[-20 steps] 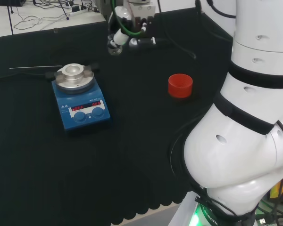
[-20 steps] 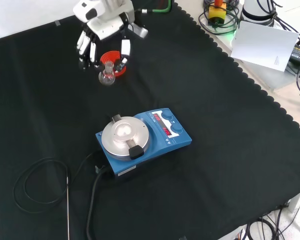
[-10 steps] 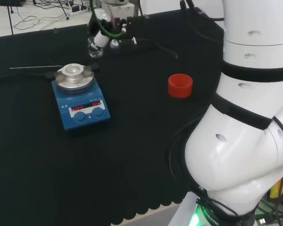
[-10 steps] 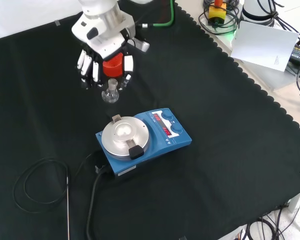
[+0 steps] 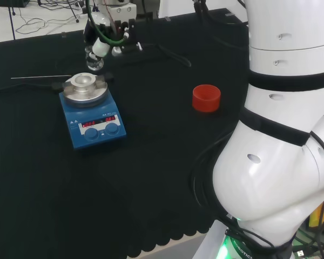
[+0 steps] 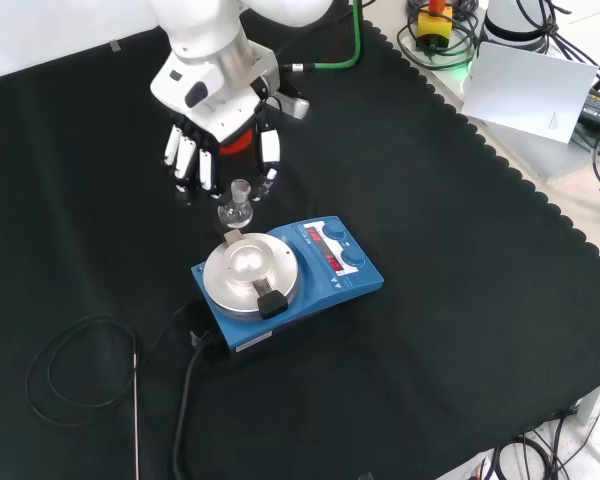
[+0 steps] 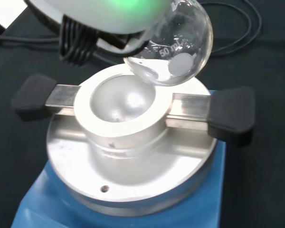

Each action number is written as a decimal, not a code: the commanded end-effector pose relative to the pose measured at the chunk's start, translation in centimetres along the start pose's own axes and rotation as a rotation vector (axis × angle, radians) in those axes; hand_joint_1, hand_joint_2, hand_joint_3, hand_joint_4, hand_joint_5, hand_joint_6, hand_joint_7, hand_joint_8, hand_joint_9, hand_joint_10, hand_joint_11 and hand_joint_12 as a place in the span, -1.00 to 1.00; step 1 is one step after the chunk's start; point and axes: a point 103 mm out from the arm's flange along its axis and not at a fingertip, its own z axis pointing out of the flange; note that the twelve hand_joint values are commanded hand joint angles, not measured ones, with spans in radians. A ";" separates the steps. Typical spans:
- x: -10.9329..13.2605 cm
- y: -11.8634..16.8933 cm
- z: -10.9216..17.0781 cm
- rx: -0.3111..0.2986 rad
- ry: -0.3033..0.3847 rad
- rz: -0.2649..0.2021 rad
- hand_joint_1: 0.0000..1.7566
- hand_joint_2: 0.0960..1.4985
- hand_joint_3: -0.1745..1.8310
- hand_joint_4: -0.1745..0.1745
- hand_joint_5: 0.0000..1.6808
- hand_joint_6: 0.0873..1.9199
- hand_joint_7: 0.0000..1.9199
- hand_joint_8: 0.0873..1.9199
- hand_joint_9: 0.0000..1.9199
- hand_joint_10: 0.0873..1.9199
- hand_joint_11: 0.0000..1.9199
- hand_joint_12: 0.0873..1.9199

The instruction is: Place the round-bottom flask on the heater.

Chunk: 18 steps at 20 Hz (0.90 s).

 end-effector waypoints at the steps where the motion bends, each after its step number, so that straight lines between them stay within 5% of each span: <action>1: 1.8 0.5 0.6 0.027 -0.015 -0.030 0.26 -0.28 0.02 1.00 0.41 -0.09 -0.40 -0.39 -0.09 -0.57 -0.31 0.25; 18: 3.2 2.4 2.3 0.069 -0.012 -0.075 0.26 -0.29 0.03 1.00 0.42 -0.09 -0.40 -0.39 -0.10 -0.58 -0.32 0.25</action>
